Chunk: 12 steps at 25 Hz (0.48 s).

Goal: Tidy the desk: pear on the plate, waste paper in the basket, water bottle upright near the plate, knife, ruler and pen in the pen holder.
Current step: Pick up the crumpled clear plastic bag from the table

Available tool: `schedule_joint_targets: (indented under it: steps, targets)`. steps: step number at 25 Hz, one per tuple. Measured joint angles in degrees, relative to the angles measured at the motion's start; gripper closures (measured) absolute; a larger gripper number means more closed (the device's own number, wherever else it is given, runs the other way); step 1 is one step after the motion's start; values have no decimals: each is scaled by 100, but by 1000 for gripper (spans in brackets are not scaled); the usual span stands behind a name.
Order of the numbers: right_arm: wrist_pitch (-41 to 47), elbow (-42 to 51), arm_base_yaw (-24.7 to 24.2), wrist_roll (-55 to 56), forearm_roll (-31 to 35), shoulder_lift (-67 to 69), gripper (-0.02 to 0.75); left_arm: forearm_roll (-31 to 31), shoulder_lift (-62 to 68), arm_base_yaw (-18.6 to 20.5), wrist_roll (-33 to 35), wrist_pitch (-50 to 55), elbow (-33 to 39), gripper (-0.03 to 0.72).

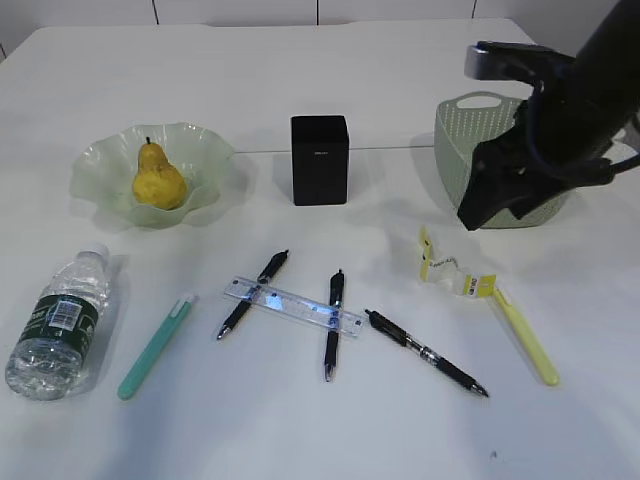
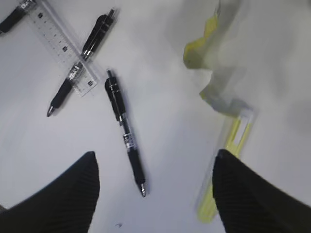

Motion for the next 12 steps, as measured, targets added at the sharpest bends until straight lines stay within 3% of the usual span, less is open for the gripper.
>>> schedule_joint_targets:
  steps: [12]
  targets:
    - [-127, -1262, 380, -652, -694, 1590, 172, -10, -704, 0, -38, 44, -13, 192]
